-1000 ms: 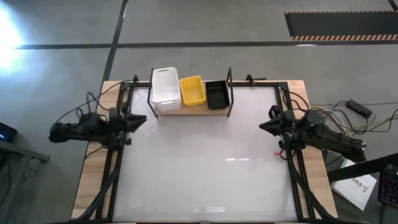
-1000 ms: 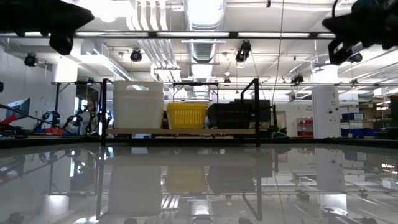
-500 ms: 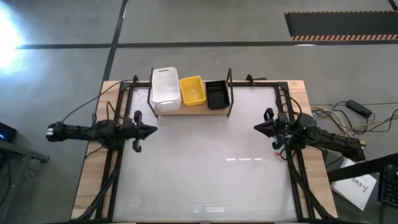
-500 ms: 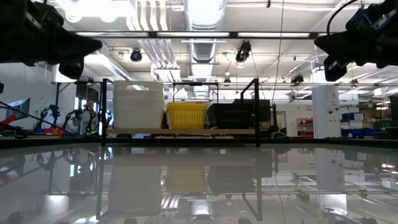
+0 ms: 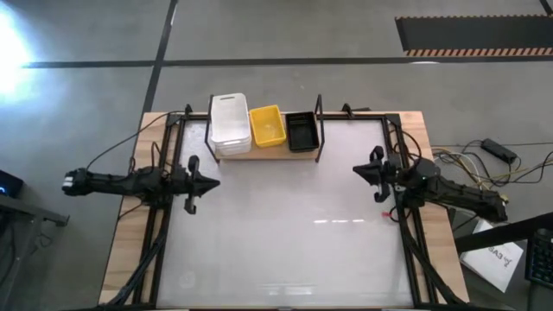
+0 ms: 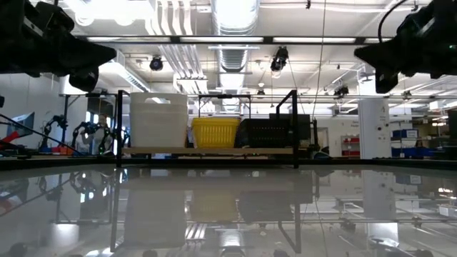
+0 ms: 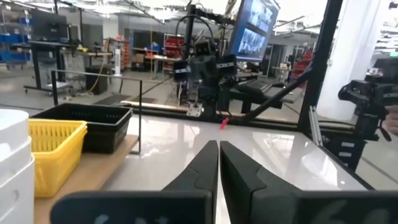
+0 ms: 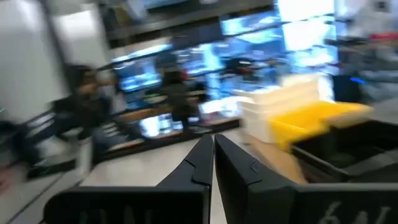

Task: Stack baskets on shelf by color
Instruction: Return to Home Position

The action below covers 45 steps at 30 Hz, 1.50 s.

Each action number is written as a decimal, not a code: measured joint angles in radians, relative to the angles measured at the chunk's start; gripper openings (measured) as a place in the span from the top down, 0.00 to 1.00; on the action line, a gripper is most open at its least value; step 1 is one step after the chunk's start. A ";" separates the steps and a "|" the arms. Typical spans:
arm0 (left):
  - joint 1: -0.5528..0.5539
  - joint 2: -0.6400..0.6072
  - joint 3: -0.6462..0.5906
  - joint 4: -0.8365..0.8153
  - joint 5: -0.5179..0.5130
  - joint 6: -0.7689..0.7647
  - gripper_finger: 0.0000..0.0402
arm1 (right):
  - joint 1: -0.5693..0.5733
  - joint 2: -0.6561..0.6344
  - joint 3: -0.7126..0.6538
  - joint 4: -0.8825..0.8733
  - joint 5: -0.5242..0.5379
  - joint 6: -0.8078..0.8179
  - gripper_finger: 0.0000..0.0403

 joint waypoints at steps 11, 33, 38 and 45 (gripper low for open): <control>0.000 0.041 -0.001 0.000 0.000 0.000 1.00 | 0.024 0.066 0.004 -0.153 0.156 -0.083 0.98; 0.000 0.077 -0.003 0.000 0.000 0.000 1.00 | 0.078 0.104 0.012 -0.164 0.187 -0.081 0.98; 0.000 0.079 -0.003 -0.001 0.000 0.000 1.00 | 0.079 0.104 0.012 -0.164 0.188 -0.081 0.98; 0.000 0.086 -0.003 -0.001 0.000 0.000 1.00 | 0.079 0.104 0.012 -0.164 0.188 -0.081 0.98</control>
